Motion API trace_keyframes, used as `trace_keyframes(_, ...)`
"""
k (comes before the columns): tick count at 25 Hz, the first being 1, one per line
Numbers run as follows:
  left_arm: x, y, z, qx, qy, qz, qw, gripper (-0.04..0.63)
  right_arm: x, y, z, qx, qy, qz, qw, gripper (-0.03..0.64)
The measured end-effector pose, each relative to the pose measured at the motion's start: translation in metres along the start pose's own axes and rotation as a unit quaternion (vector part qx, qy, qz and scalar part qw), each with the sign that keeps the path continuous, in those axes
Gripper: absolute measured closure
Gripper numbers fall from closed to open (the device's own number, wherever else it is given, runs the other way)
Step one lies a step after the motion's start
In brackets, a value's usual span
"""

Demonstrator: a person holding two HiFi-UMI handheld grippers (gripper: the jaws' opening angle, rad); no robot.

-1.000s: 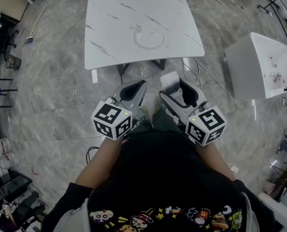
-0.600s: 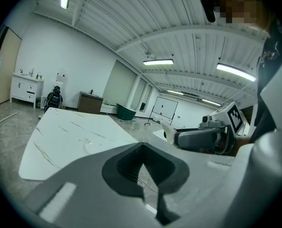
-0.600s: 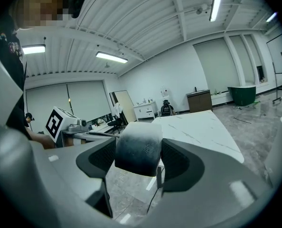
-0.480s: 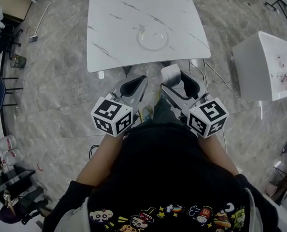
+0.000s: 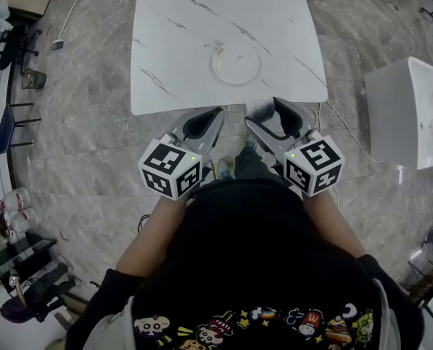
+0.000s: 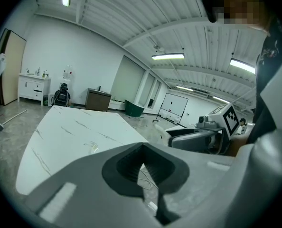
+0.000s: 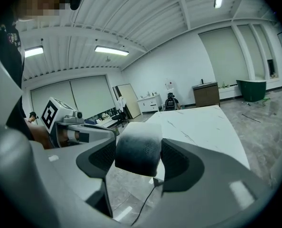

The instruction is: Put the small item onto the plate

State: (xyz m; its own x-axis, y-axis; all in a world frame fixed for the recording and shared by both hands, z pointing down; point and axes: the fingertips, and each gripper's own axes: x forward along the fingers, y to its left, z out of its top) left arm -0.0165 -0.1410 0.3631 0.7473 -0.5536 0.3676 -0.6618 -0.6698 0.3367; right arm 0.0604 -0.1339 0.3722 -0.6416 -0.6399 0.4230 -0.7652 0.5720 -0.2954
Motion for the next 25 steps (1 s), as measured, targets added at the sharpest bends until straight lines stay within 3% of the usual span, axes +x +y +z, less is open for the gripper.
trace_keyframes(11, 0.057, 0.057, 0.006, -0.039, 0.014, 0.061, 0.9973, 0.595, 0.081, -0.088, 0.006, 0.003, 0.025, 0.021, 0.999, 0.302)
trace_keyframes(25, 0.075, 0.122, -0.018, -0.092, 0.046, 0.041, 0.9938, 0.595, 0.174, -0.122, -0.041, -0.003, 0.125, -0.009, 0.992, 0.307)
